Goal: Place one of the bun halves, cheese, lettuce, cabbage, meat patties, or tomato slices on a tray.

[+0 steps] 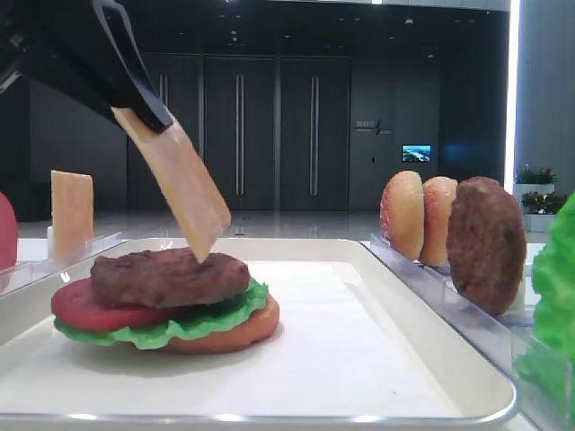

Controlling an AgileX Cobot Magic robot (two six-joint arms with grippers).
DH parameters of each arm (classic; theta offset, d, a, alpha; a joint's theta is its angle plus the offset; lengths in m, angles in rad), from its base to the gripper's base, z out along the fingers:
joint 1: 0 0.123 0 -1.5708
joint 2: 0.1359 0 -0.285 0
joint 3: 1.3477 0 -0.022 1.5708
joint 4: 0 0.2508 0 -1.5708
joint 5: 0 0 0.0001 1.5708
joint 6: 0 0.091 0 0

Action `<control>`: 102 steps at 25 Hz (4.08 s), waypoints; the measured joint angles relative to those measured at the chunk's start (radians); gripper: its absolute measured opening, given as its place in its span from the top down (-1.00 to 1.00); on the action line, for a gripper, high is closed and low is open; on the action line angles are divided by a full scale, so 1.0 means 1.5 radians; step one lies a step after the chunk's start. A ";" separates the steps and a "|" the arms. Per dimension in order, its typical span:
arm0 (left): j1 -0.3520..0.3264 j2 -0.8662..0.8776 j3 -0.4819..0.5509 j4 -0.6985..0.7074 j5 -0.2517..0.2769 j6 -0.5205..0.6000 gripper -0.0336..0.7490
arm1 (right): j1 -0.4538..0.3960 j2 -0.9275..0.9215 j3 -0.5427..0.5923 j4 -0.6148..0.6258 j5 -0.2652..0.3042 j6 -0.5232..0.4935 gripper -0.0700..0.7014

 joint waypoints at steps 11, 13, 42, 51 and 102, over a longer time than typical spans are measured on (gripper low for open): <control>0.000 0.018 0.015 -0.031 -0.003 0.040 0.86 | 0.000 0.000 0.000 0.000 0.000 0.000 -0.08; 0.000 0.018 0.024 -0.032 -0.005 0.042 0.86 | 0.000 0.000 0.000 0.000 0.000 0.000 -0.08; 0.040 0.018 0.036 -0.009 -0.011 0.043 -0.10 | 0.000 0.000 0.000 0.000 0.000 0.000 -0.08; 0.086 0.018 0.036 -0.002 0.014 0.043 -0.38 | 0.000 0.000 0.000 0.000 0.000 0.000 -0.08; 0.285 -0.497 0.153 0.678 0.347 -0.275 -0.22 | 0.000 0.000 0.000 0.000 0.000 0.000 -0.08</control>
